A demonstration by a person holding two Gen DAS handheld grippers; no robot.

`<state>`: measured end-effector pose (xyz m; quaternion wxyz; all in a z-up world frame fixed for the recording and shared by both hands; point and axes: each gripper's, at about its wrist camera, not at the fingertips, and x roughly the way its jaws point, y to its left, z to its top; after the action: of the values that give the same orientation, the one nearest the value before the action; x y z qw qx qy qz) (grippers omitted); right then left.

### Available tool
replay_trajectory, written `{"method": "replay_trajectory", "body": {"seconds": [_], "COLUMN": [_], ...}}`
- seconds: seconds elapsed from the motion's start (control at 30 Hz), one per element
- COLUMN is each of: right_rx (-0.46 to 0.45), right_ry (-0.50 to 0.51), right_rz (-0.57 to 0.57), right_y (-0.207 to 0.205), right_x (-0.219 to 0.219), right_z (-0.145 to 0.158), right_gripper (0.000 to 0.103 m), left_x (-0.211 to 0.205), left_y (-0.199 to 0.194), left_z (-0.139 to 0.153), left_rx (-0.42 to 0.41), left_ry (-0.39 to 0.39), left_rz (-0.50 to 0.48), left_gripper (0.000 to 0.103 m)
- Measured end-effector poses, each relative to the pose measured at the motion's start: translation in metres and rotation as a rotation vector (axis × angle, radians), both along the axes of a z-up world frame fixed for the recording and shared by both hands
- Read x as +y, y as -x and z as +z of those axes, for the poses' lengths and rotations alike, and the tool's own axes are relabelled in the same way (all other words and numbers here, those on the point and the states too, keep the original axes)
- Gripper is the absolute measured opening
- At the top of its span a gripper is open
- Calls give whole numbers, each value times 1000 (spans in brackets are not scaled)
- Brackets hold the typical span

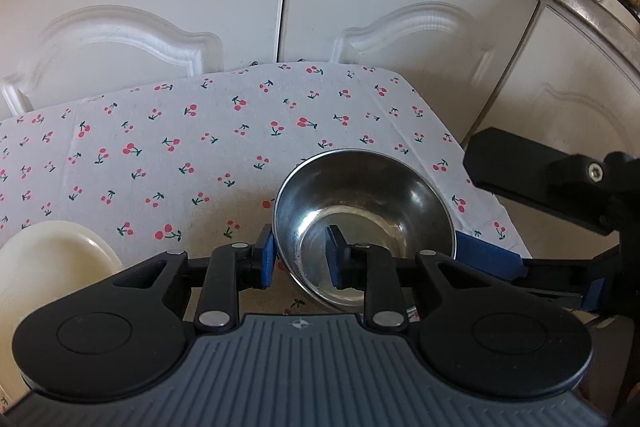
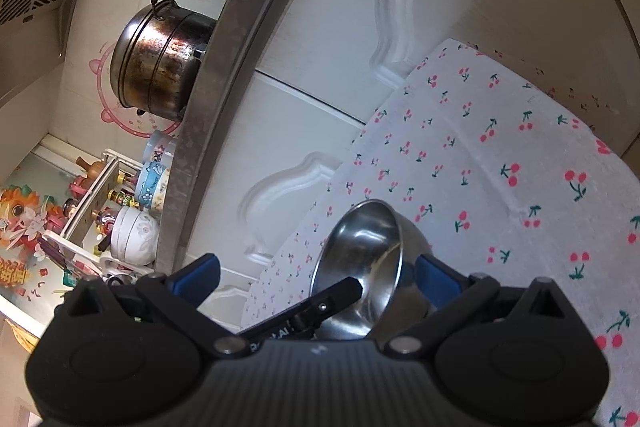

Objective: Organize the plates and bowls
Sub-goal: 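Lift the steel bowl off the tablecloth with both grippers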

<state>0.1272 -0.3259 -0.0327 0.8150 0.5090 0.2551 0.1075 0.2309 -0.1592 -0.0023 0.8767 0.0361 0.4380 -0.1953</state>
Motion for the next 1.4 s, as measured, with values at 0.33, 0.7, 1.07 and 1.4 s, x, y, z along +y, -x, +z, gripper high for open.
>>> {"method": "replay_trajectory", "body": {"seconds": [0.33,0.7,1.07,1.4], "right_rx": [-23,-59,-105,-123], "right_ry": [7,10,25,24], "right_rz": [29,77,133,206], "right_y": [-1,0,7,8], "right_x": [7,18,41,69], "right_z": [7,17,35,44], "right_gripper": [103,103,103,103], "left_x": [16,35,53,73], "left_y": [13,32,54,71], "left_z": [7,25,44,58], "left_rx": [-10,-50,-84,-107], "left_ry": [26,55,52,47], "left_rz": [62,116,163,215], "left_gripper": [27,27,28,28]}}
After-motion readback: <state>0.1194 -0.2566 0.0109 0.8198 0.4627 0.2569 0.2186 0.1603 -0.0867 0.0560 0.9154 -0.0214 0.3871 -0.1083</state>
